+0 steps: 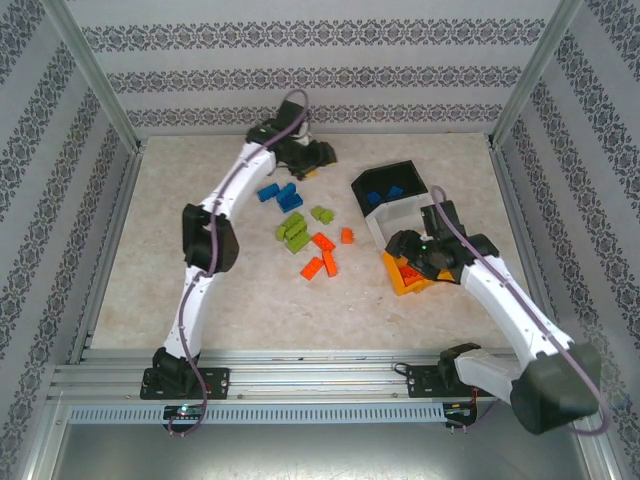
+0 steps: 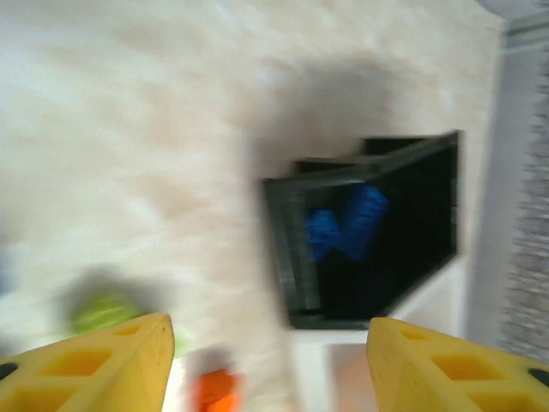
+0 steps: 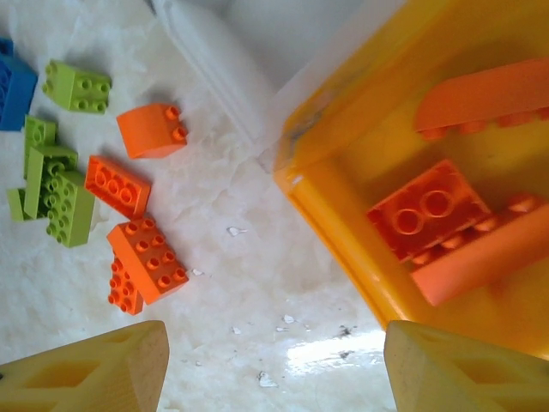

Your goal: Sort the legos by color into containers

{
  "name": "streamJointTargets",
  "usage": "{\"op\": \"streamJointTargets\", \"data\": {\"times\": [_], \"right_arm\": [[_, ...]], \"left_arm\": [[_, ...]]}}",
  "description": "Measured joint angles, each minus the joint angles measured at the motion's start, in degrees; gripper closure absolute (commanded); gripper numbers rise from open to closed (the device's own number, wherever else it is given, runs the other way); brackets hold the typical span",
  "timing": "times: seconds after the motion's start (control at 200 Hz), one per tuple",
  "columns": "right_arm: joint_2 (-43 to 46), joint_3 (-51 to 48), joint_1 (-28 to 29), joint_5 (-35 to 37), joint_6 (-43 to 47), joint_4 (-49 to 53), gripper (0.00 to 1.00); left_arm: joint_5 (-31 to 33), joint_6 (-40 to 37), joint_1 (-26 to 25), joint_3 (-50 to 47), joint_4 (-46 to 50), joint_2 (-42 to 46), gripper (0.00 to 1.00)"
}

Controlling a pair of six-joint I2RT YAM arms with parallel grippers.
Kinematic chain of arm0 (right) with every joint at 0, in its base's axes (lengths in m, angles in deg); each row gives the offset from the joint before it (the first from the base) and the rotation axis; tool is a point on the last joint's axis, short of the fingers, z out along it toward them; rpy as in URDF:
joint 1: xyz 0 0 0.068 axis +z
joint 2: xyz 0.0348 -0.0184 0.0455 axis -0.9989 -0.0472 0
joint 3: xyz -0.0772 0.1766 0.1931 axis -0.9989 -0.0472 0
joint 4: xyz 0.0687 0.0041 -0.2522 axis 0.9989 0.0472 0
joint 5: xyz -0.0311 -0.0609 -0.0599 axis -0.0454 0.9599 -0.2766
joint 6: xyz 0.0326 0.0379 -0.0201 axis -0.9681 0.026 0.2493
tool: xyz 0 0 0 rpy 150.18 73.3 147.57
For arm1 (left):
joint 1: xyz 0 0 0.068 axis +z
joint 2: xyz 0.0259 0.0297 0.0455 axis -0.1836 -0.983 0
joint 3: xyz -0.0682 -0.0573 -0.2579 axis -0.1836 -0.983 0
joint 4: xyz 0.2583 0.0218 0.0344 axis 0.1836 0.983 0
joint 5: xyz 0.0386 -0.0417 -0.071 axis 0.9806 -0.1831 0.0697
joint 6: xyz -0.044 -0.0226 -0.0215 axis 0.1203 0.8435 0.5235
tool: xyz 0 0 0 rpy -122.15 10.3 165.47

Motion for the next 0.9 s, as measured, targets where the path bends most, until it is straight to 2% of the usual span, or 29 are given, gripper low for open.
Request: {"op": "streamJointTargets", "data": {"times": [0.135,0.3,0.395,0.62,0.899], "right_arm": [[-7.21,4.26,4.55,-0.02,0.22,-0.72,0.31],[-14.05,10.23,7.96,-0.5,1.49,-0.7,0.31],[-16.48,12.92,8.66,-0.96,2.19,-0.61,0.31],[-17.07,14.03,8.74,-1.11,3.32,0.63,0.3],[-17.46,14.78,8.7,-1.14,4.96,2.86,0.3]], "left_arm": [[8.33,-9.2,4.7,-5.62,8.94,6.23,0.36],[12.46,-14.97,9.49,-9.14,14.12,5.27,0.36],[12.61,-17.14,10.69,-9.16,14.78,2.97,0.36],[10.67,-17.29,10.62,-6.49,15.08,-3.65,0.2],[9.7,-14.51,10.62,1.55,15.23,-8.96,0.16]]}}
